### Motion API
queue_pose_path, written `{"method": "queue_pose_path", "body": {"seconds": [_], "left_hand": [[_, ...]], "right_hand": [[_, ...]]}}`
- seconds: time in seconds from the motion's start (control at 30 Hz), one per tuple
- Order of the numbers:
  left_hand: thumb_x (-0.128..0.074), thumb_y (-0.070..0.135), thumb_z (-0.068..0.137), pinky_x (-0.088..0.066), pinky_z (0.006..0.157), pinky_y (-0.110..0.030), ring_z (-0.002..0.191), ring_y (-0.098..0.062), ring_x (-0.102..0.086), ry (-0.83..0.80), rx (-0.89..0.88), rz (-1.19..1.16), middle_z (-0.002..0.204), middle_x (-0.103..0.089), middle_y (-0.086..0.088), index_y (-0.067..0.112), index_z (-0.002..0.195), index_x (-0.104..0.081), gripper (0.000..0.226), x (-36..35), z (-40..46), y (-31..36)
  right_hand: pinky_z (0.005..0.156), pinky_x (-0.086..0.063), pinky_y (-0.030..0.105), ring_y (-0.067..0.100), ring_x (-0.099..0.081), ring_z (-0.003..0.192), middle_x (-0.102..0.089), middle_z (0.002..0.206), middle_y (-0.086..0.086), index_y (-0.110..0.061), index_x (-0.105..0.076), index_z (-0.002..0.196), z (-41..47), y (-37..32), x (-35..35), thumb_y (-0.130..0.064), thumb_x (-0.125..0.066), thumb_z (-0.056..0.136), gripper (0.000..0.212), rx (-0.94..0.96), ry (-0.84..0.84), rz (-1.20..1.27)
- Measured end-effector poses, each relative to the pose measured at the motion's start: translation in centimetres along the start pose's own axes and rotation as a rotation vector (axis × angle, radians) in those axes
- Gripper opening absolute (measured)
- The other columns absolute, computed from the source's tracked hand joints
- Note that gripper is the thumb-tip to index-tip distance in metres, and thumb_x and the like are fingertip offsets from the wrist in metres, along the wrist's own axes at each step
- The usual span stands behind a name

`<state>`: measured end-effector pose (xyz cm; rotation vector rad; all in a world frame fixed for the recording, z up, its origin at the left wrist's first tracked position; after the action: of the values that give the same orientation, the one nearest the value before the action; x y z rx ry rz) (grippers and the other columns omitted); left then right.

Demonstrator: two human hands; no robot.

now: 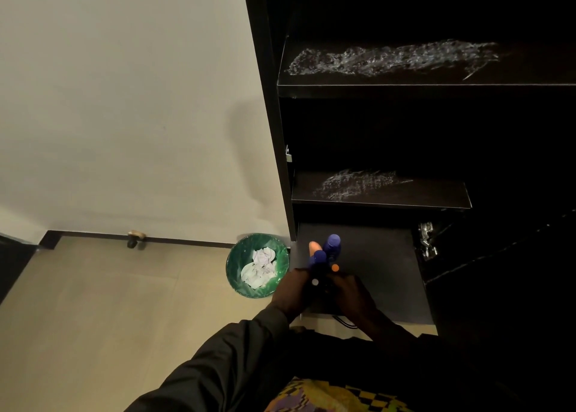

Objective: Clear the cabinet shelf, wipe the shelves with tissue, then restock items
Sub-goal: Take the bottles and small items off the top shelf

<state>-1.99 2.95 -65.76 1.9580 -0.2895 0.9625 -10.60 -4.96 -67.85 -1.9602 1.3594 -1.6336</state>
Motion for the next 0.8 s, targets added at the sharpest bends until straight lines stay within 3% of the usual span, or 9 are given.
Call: {"method": "queue_pose_path", "body": {"seconds": [0.1, 0.2, 0.4, 0.57, 0.73, 0.8], "left_hand": [[-0.063, 0.037, 0.093, -0.048, 0.078, -0.029, 0.096, -0.027, -0.068, 0.015, -0.002, 0.009, 0.104, -0.074, -0.005, 0.022, 0.106, -0.072, 0.022, 0.2, 0.2, 0.2], [-0.063, 0.030, 0.094, -0.052, 0.083, -0.032, 0.097, -0.028, -0.068, 0.000, -0.005, 0.017, 0.103, -0.074, -0.008, 0.018, 0.105, -0.074, 0.020, 0.3, 0.2, 0.5], [-0.066, 0.029, 0.090, -0.053, 0.082, -0.033, 0.096, -0.028, -0.069, -0.007, 0.002, 0.003, 0.102, -0.074, -0.006, 0.018, 0.104, -0.073, 0.019, 0.5, -0.1, 0.8], [-0.070, 0.023, 0.088, -0.047, 0.080, -0.024, 0.095, -0.021, -0.069, 0.011, -0.005, -0.004, 0.104, -0.075, -0.003, 0.022, 0.109, -0.073, 0.022, 1.0, -0.3, 1.2], [-0.069, 0.024, 0.088, -0.044, 0.079, -0.020, 0.096, -0.021, -0.070, 0.006, -0.013, 0.002, 0.105, -0.075, -0.002, 0.023, 0.112, -0.072, 0.023, 0.9, -0.4, 1.2], [-0.068, 0.024, 0.091, -0.045, 0.080, -0.022, 0.098, -0.023, -0.069, 0.007, -0.009, -0.004, 0.107, -0.075, -0.004, 0.023, 0.113, -0.072, 0.022, 1.0, -0.4, 1.2]], "right_hand": [[0.079, -0.039, 0.005, 0.004, -0.060, 0.094, -0.064, 0.102, -0.007, -0.017, -0.067, 0.112, 0.0, -0.5, 0.2, -0.019, -0.057, 0.095, 0.019, 0.048, 0.004, -0.024], [0.074, -0.031, -0.003, -0.002, -0.054, 0.093, -0.057, 0.100, -0.015, -0.019, -0.066, 0.115, 0.0, -0.1, 0.2, -0.021, -0.057, 0.096, 0.021, 0.043, 0.011, -0.020], [0.078, -0.036, 0.002, 0.008, -0.063, 0.096, -0.068, 0.105, 0.000, -0.014, -0.068, 0.113, 0.2, 0.2, 0.5, -0.015, -0.056, 0.096, 0.020, 0.065, 0.048, -0.032], [0.086, -0.048, 0.019, 0.014, -0.066, 0.100, -0.070, 0.107, 0.004, -0.012, -0.067, 0.116, 0.1, 0.1, 0.6, -0.014, -0.056, 0.096, 0.023, 0.095, 0.065, -0.037], [0.079, -0.037, 0.001, 0.002, -0.059, 0.094, -0.068, 0.107, -0.001, -0.015, -0.067, 0.116, 0.1, 0.3, 0.8, -0.015, -0.054, 0.097, 0.023, 0.083, 0.099, -0.069], [0.084, -0.041, 0.008, 0.006, -0.062, 0.098, -0.068, 0.108, -0.002, -0.018, -0.066, 0.116, 0.1, 0.6, 0.6, -0.021, -0.050, 0.100, 0.022, 0.063, 0.092, -0.073]]}}
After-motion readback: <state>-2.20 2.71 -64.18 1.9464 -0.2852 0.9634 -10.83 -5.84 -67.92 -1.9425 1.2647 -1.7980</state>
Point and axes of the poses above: each hand's wrist, its own z-axis towards the middle knuckle, its own x-axis out of the back of the hand, y = z × x, the point moved 10 cm from there along z, towards the middle knuckle
